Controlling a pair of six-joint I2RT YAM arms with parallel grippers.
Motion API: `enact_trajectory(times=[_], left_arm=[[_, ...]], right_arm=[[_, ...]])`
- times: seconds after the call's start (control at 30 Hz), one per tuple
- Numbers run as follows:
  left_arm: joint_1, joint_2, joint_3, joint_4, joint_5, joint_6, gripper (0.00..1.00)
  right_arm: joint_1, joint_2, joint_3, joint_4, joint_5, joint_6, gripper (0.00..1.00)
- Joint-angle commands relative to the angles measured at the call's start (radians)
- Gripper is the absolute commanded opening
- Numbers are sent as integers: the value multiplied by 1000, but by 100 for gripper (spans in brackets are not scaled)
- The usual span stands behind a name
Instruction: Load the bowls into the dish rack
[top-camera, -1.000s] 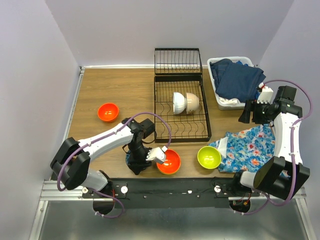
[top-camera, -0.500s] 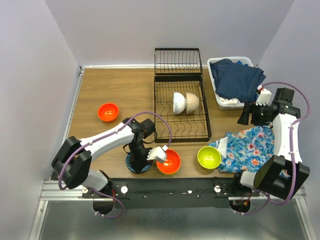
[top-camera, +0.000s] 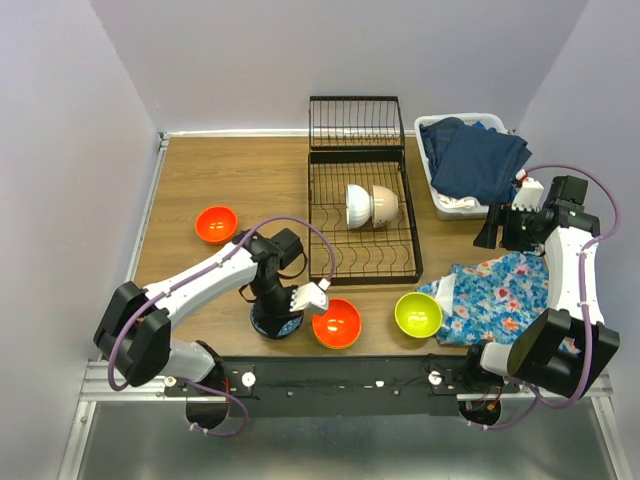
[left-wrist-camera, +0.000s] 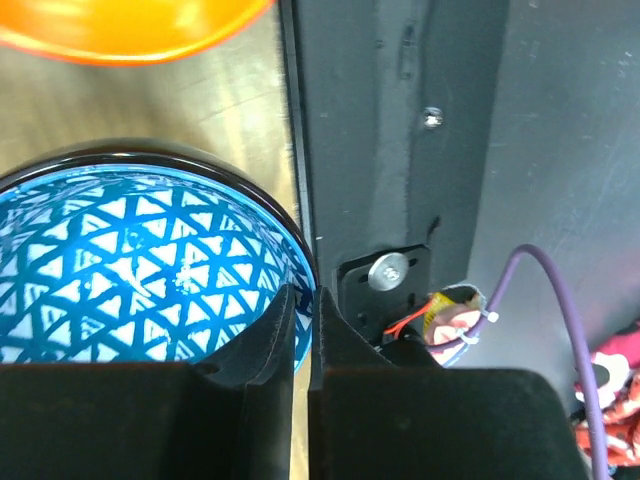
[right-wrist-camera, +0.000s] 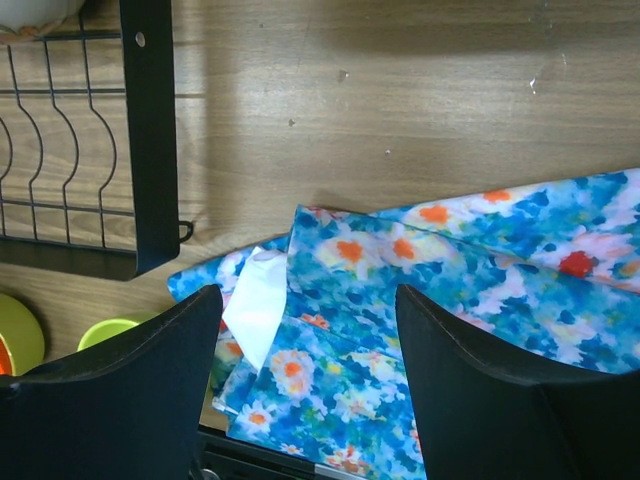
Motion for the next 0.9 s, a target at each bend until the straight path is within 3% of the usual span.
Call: enact_trajectory(times=[0.0, 0.17, 0.37, 0.87], left_arm=[[52, -14, 50, 76, -126, 21, 0], [72, -26, 56, 60, -129, 30, 0], [75, -98, -19, 145, -176, -63, 0], [90, -226, 10, 161, -247, -151, 0]], right_arm=[[-9, 29, 25, 37, -40, 37, 78], [-9, 46, 39, 43, -43, 41, 78], [-9, 41, 34, 50, -39, 46, 78], [-9, 52, 41, 62, -46, 63, 78]])
